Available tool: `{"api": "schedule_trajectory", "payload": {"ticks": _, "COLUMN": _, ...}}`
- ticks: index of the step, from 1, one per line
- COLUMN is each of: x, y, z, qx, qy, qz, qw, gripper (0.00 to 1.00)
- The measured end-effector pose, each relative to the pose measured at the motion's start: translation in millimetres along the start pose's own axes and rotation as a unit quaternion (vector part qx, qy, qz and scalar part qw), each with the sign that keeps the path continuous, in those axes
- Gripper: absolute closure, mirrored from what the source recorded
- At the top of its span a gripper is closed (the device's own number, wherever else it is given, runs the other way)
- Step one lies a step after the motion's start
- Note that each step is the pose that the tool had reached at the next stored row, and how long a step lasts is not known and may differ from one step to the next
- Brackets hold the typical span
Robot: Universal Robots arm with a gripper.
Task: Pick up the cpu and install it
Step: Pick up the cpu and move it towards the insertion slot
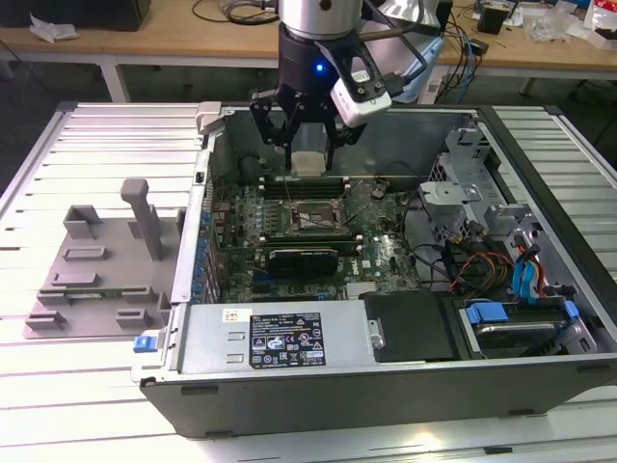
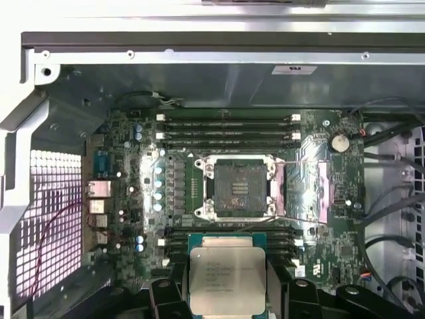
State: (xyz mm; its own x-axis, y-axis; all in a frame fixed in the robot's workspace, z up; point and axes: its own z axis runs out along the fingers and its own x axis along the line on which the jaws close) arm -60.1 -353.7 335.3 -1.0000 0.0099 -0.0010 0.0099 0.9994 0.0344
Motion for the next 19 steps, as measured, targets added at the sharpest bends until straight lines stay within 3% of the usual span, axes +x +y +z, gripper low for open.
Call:
{"api": "schedule_trajectory", "payload": {"ticks": 4, "x": -1.3, "y": 7.4, "z": 6.7, "qx": 0.0, "qy": 0.0001, "qz": 0.0, "qw": 1.0, "gripper": 0.45}}
{"api": "schedule_trajectory", "payload": {"ticks": 7, "x": -5.4, "y": 17.0, "z": 18.0, "qx": 0.0001, "qy": 0.0008, "qz": 0.0, "qw": 1.0, "gripper": 0.45}}
{"api": "schedule_trajectory", "payload": {"ticks": 9, "x": -11.2, "y": 19.2, "z": 25.3, "qx": 0.0, "qy": 0.002, "qz": 0.0, "qw": 1.0, "gripper": 0.45}}
{"api": "schedule_trajectory", "payload": {"ticks": 19, "x": -12.0, "y": 19.2, "z": 26.6, "qx": 0.0001, "qy": 0.0022, "qz": 0.0, "qw": 1.0, "gripper": 0.45}}
